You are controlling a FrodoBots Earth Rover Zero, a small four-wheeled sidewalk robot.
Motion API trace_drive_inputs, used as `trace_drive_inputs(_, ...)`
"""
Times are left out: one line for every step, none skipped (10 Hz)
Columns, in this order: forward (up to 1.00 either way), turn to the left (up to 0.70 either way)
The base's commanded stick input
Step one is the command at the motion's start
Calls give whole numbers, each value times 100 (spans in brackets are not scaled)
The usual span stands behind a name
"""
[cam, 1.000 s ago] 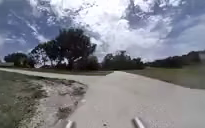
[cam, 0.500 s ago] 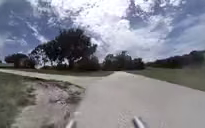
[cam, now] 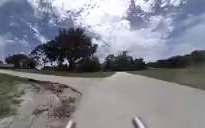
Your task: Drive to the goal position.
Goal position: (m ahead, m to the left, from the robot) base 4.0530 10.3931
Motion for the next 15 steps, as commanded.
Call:
trace_drive_inputs(85, 0)
trace_drive_inputs(85, 0)
trace_drive_inputs(85, 0)
trace_drive_inputs(85, 0)
trace_drive_inputs(85, 0)
trace_drive_inputs(85, 0)
trace_drive_inputs(85, 0)
trace_drive_inputs(85, 0)
trace_drive_inputs(85, 0)
trace_drive_inputs(85, 1)
trace_drive_inputs(85, 3)
trace_drive_inputs(85, 13)
trace_drive_inputs(85, 23)
trace_drive_inputs(85, 28)
trace_drive_inputs(85, 33)
